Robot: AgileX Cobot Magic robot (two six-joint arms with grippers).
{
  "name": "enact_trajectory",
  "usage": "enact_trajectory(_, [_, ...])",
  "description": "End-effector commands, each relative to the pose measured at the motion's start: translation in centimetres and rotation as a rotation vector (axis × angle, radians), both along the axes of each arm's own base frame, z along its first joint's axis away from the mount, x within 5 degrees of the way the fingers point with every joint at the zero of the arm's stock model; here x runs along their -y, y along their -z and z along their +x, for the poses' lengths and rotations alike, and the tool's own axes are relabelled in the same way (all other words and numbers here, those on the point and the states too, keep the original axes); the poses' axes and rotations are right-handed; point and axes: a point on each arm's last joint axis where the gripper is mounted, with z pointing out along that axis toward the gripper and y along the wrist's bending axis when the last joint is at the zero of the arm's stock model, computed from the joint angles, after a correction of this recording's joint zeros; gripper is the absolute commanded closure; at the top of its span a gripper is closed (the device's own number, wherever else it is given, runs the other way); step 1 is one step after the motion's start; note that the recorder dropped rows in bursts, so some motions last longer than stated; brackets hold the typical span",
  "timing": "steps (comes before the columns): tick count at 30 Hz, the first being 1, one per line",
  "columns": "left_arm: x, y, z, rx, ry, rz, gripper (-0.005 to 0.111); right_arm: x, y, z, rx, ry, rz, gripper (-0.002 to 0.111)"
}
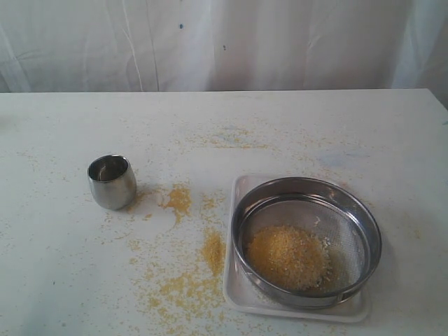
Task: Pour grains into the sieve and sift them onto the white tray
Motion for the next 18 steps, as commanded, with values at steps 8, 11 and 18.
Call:
enact_trajectory(8, [0.0, 0.1, 0.0, 0.000, 0.006, 0.003, 0.107, 0.0, -13.3, -7.9, 0.338, -0.066, 0.014, 0.108])
enact_trajectory(11, [0.0, 0.1, 0.0, 0.000, 0.006, 0.003, 0.107, 0.1, -15.4, -3.6, -0.117, 0.257, -0.092, 0.108])
enact_trajectory(18, [0.0, 0.1, 0.0, 0.000, 0.006, 0.003, 0.107, 0.5, -6.8, 15.0, -1.311, 0.291, -0.379, 0.108])
